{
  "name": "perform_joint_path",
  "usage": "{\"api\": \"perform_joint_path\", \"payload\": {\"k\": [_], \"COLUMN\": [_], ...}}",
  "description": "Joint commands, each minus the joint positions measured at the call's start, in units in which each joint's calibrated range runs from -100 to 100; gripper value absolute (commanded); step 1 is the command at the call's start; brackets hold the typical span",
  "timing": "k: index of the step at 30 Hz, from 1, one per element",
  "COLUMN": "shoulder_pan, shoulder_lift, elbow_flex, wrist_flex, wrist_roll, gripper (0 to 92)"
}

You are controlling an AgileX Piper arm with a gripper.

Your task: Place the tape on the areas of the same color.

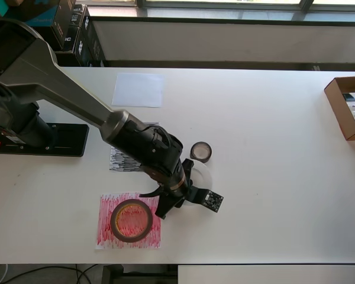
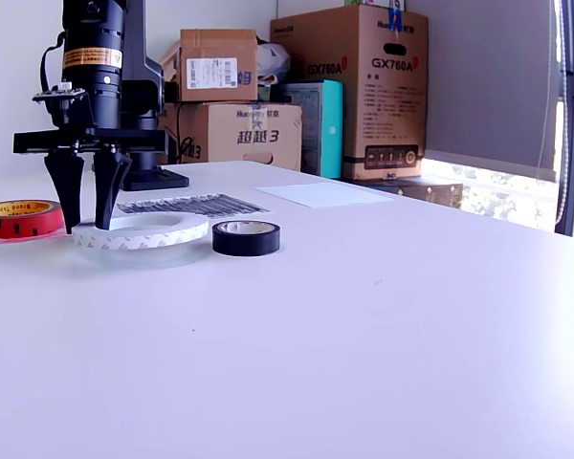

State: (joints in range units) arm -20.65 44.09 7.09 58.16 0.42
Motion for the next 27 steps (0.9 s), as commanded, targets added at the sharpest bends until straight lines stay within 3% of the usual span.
{"api": "perform_joint_path", "payload": {"k": [1, 9, 16, 27], "shoulder_pan": [0.1, 7.6, 18.7, 33.7], "shoulder_lift": [-1.7, -9.0, -11.5, -15.0], "elbow_flex": [-2.4, -2.2, -1.5, 10.0], "wrist_flex": [0.5, 0.5, 0.6, -0.2], "wrist_roll": [-0.8, -7.3, -6.6, -7.0], "gripper": [0.0, 0.0, 0.0, 0.0]}}
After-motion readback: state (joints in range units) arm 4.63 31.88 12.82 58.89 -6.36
